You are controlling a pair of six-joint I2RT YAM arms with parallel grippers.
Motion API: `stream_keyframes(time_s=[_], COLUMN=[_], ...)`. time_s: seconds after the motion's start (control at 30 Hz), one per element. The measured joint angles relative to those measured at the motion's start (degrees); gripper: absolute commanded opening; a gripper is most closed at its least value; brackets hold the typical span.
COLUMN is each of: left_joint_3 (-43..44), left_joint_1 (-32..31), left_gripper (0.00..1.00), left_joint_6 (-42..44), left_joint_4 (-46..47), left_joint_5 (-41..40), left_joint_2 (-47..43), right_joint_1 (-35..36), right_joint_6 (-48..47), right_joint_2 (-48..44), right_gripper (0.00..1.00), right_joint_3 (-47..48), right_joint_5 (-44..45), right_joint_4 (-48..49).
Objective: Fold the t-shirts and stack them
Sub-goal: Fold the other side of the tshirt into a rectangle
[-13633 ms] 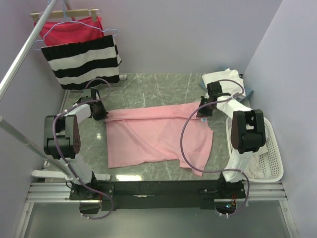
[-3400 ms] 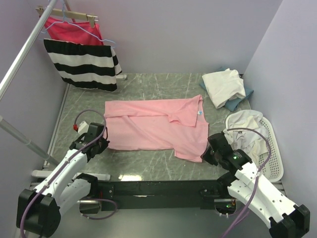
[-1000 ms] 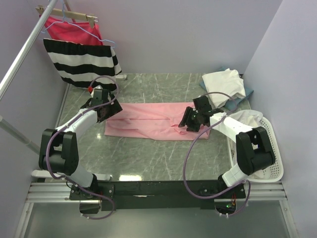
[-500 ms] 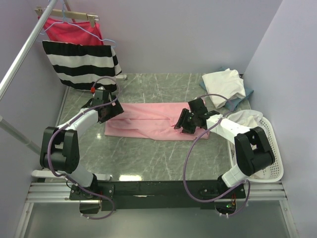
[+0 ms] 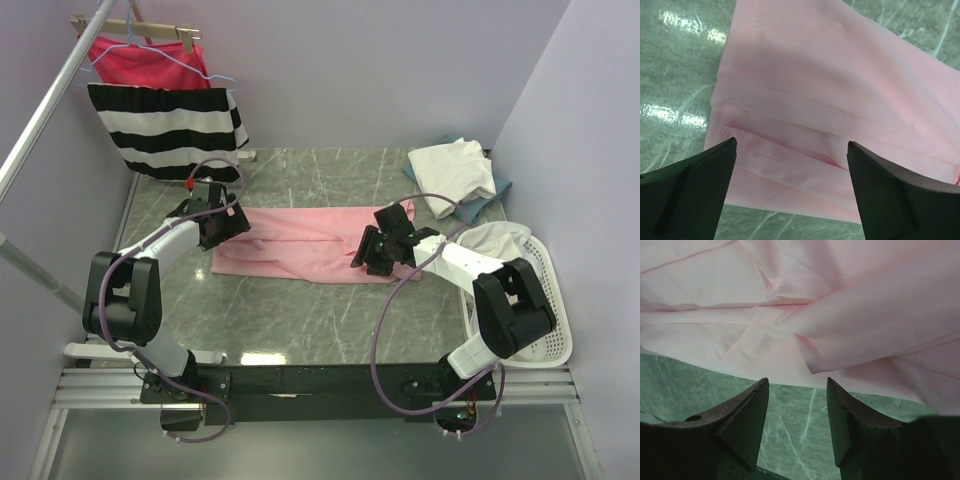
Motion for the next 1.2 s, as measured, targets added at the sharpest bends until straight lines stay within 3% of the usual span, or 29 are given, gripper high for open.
stream_keyframes(time_s=[0.3,0.4,0.47,0.57,0.83,1.03,1.07,1.13,1.17,1.2], left_joint_3=[0.0,0.0,0.0,0.1,0.6,0.6,0.6,0.6,0.6,0.6], left_joint_1=[0.0,0.0,0.0,0.0,0.0,0.0,0.0,0.0,0.0,0.0], left_gripper=[0.97,0.97,0.97,0.96,0.96,0.96,0.96,0.97,0.97,0.97], left_joint_6=[0.0,0.0,0.0,0.0,0.3,0.5,0.5,0.5,0.5,0.5], left_joint_4=[-0.1,-0.3,-0.6,-0.9,-0.9,-1.0,-1.1,-1.1,-1.0,-1.1], left_joint_5=[0.4,0.4,0.4,0.4,0.3,0.4,0.4,0.4,0.4,0.4], left_joint_2=[0.3,0.3,0.3,0.3,0.7,2.1,2.2,2.2,2.2,2.2], right_joint_1=[0.0,0.0,-0.1,-0.4,-2.5,-3.8,-4.0,-4.4,-4.6,-4.8], right_joint_6=[-0.4,-1.0,-1.6,-2.6,-5.1,-7.2,-7.7,-8.6,-9.4,-10.1], right_joint_2=[1.5,3.2,4.3,4.8,4.9,8.8,10.5,13.8,15.9,17.6], right_gripper=[0.51,0.38,0.22,0.09,0.01,0.08,0.18,0.26,0.41,0.49], right_joint_3=[-0.2,0.4,1.1,2.0,7.2,13.4,15.1,18.3,20.3,22.5], right_joint_5=[2.2,3.3,3.9,4.7,6.4,7.4,7.6,8.0,8.3,8.9], right_joint_4=[0.2,0.2,0.3,0.2,0.0,-0.5,-0.7,-1.5,-2.4,-3.5])
